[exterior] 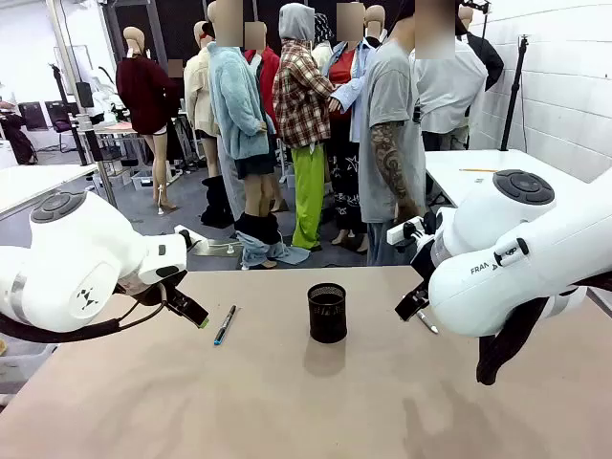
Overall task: Place the pens into the pen holder.
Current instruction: Pick up a writing instrument from the table and place it into the Pen holder.
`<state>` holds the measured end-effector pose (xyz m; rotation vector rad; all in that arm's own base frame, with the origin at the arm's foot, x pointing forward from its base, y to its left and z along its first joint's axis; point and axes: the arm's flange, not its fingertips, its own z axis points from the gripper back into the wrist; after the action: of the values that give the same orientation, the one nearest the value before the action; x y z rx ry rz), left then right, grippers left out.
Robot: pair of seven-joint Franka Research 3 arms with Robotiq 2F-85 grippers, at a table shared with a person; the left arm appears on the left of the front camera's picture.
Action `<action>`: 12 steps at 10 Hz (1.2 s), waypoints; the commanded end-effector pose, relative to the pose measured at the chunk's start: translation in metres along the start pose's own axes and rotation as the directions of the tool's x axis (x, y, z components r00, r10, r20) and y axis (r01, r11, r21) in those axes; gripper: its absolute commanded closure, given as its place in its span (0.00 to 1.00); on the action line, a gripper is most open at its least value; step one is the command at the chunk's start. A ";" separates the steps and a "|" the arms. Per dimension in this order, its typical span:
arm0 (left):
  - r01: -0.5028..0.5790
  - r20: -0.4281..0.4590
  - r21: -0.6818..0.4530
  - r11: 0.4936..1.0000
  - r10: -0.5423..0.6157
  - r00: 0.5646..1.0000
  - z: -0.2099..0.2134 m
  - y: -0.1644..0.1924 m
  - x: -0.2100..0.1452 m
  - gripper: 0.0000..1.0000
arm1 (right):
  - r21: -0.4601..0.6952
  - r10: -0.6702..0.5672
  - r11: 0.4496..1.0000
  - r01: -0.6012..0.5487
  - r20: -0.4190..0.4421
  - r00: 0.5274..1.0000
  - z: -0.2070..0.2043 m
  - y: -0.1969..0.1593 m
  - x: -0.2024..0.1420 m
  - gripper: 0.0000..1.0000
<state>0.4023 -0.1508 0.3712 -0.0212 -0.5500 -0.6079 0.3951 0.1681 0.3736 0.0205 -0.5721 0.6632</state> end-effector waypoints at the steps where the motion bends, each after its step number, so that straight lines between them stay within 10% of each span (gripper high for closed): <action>1: 0.000 0.000 0.000 1.000 0.000 1.000 0.000 0.000 0.000 0.00 | 0.000 0.000 1.000 0.000 0.000 1.000 0.000 0.000 0.000 0.00; 12: 0.000 0.000 0.000 1.000 0.000 1.000 0.000 0.000 0.000 0.00 | -0.025 -0.016 1.000 0.016 0.001 1.000 0.007 -0.010 0.009 0.00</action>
<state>0.4019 -0.1518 0.3712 -0.0210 -0.5501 -0.6104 0.3974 0.1664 0.3767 0.0183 -0.5777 0.6574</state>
